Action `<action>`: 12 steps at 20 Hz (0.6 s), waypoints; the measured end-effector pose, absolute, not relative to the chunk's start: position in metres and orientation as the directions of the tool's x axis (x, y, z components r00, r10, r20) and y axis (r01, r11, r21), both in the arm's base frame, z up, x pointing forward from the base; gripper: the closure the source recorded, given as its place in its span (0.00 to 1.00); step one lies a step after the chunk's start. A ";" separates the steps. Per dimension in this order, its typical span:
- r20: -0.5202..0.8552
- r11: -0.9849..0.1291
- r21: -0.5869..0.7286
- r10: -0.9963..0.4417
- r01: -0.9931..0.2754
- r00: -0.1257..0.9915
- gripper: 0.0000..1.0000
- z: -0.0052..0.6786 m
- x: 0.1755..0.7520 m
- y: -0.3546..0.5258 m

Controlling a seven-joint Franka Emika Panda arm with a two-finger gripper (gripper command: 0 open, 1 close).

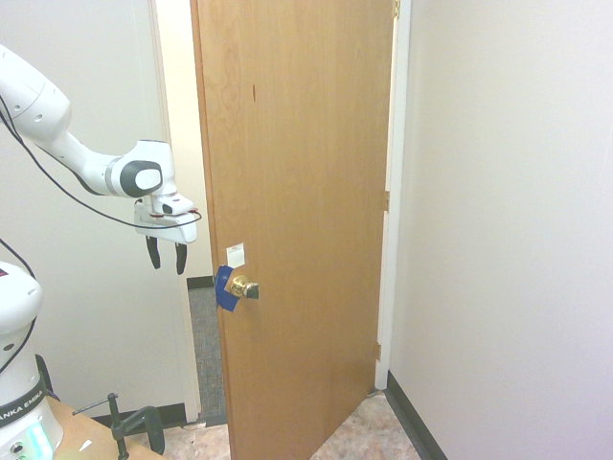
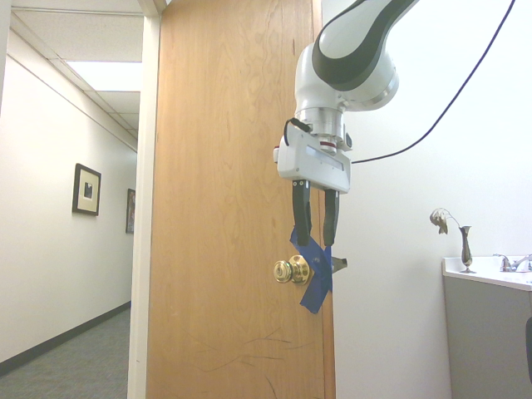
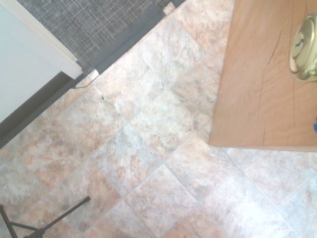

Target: Close door

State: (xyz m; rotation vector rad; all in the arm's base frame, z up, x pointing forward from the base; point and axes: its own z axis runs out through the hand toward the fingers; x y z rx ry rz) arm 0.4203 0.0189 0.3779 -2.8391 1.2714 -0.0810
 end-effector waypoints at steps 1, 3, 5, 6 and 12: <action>0.035 -0.666 -0.047 -0.746 -0.744 0.665 0.00 0.378 0.420 0.019; 0.034 -0.666 -0.048 -0.746 -0.744 0.665 0.00 0.379 0.419 0.019; 0.045 -0.666 -0.059 -0.746 -0.743 0.665 0.00 0.386 0.418 0.020; 0.050 -0.666 -0.066 -0.746 -0.743 0.664 0.00 0.392 0.416 0.020; 0.091 -0.632 -0.124 -0.775 -0.765 0.625 0.00 0.433 0.389 0.011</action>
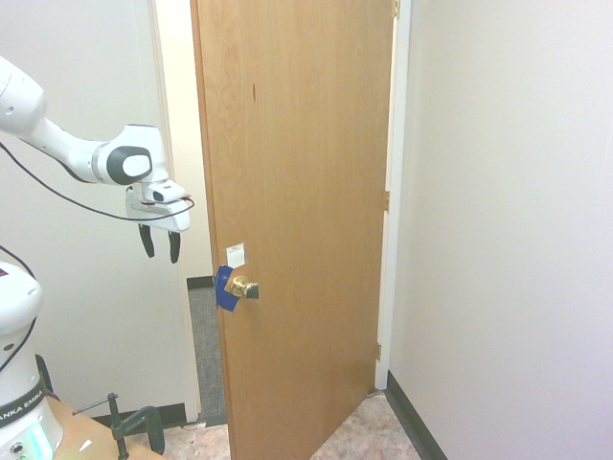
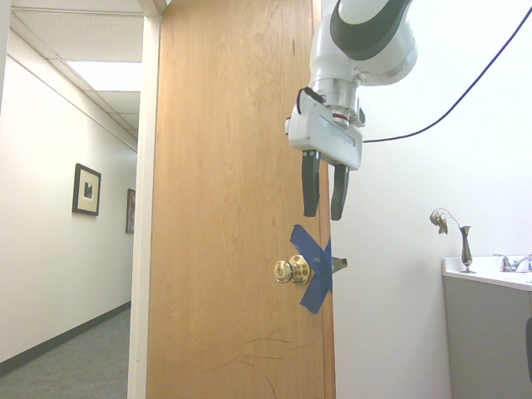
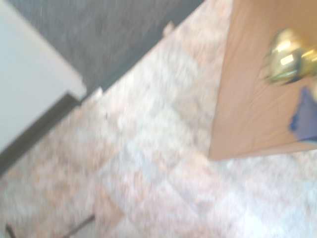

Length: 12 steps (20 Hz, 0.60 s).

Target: Close door

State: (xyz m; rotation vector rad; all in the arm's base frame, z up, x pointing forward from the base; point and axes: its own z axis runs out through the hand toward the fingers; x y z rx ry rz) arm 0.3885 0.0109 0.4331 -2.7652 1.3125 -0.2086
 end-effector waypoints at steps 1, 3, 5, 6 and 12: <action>0.100 -0.614 -0.139 -0.789 -0.777 0.606 0.00 0.440 0.386 0.003; 0.110 -0.573 -0.160 -0.820 -0.804 0.562 0.00 0.449 0.383 -0.019; 0.117 -0.531 -0.171 -0.847 -0.830 0.518 0.00 0.454 0.379 -0.044; 0.118 -0.509 -0.178 -0.861 -0.842 0.495 0.00 0.456 0.377 -0.057; 0.098 -0.369 -0.215 -0.929 -0.904 0.356 0.00 0.466 0.365 -0.160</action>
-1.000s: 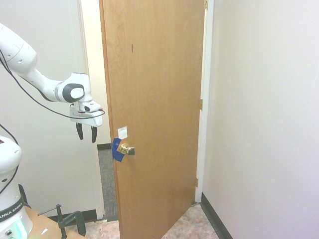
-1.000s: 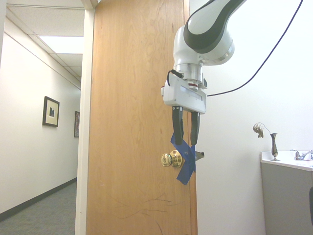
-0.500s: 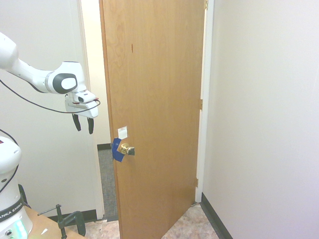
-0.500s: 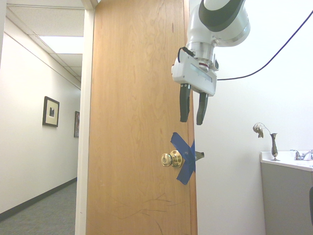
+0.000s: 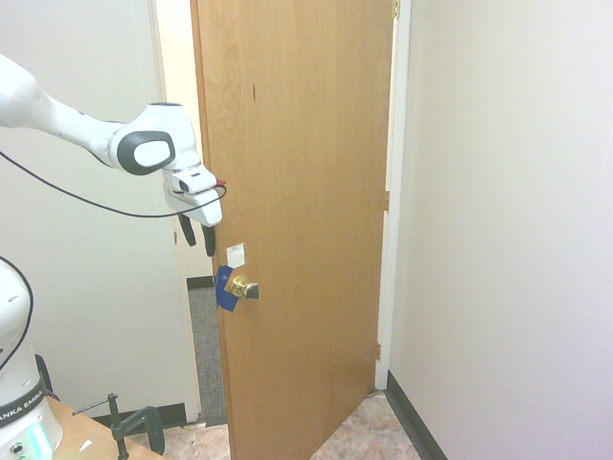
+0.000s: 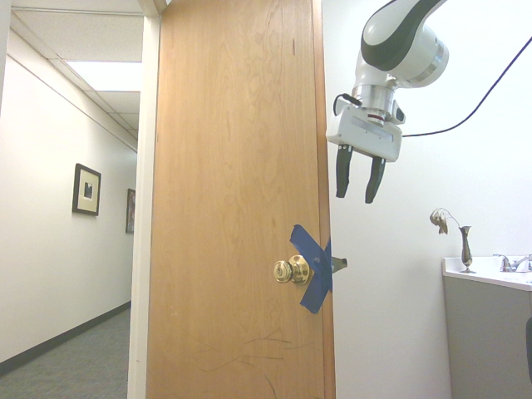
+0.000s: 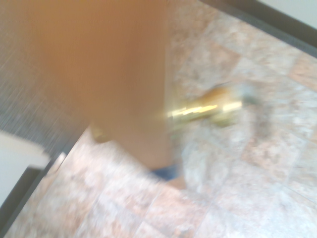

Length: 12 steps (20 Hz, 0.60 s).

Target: Close door

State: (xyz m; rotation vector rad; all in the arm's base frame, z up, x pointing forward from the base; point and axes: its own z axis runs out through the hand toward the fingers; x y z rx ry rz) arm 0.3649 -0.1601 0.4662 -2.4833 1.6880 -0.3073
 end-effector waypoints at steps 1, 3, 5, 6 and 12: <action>0.093 -0.350 -0.215 -0.937 -0.912 0.338 0.00 0.466 0.366 -0.176; 0.085 -0.312 -0.212 -0.950 -0.926 0.300 0.00 0.461 0.374 -0.201; 0.082 -0.291 -0.202 -0.957 -0.935 0.279 0.00 0.451 0.390 -0.213; 0.080 -0.276 -0.199 -0.961 -0.940 0.265 0.00 0.446 0.400 -0.218; 0.094 -0.272 -0.197 -0.962 -0.942 0.258 0.00 0.429 0.454 -0.196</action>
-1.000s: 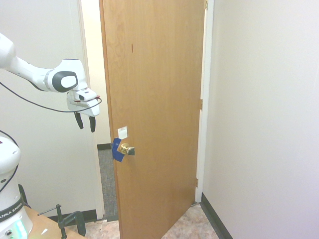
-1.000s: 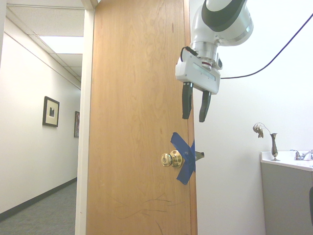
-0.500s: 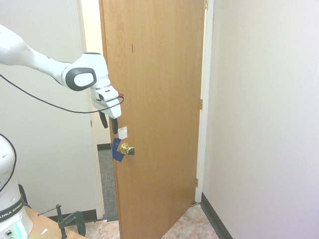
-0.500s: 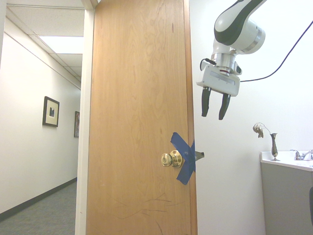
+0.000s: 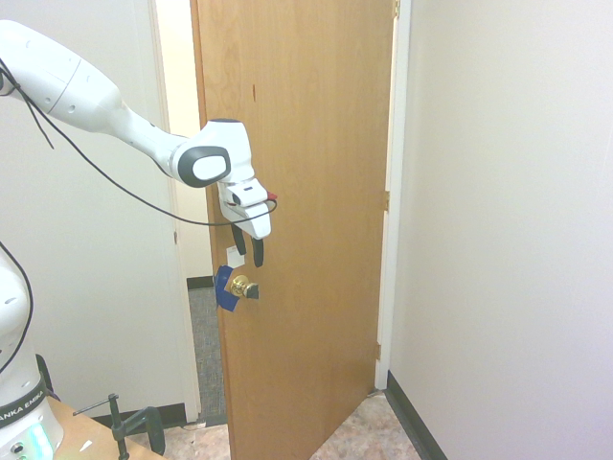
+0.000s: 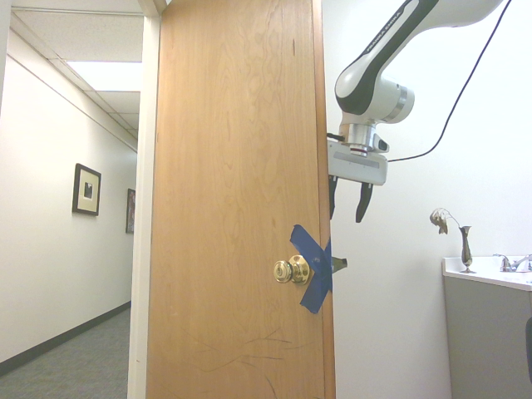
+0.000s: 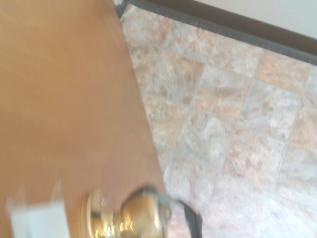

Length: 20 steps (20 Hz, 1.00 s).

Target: Close door

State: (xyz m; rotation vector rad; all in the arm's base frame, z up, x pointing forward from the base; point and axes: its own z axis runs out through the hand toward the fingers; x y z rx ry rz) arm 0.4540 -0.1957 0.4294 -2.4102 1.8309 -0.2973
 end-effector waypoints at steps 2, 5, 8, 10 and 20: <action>0.106 -0.299 -0.197 -0.953 -0.934 0.282 0.00 0.427 0.471 -0.157; 0.164 -0.383 -0.207 -0.921 -0.900 0.354 0.00 0.418 0.511 -0.050; 0.217 -0.492 -0.205 -0.866 -0.846 0.451 0.00 0.413 0.537 0.089; 0.227 -0.529 -0.203 -0.844 -0.824 0.486 0.00 0.422 0.537 0.143; 0.182 -0.529 -0.168 -0.846 -0.832 0.501 0.00 0.442 0.458 0.073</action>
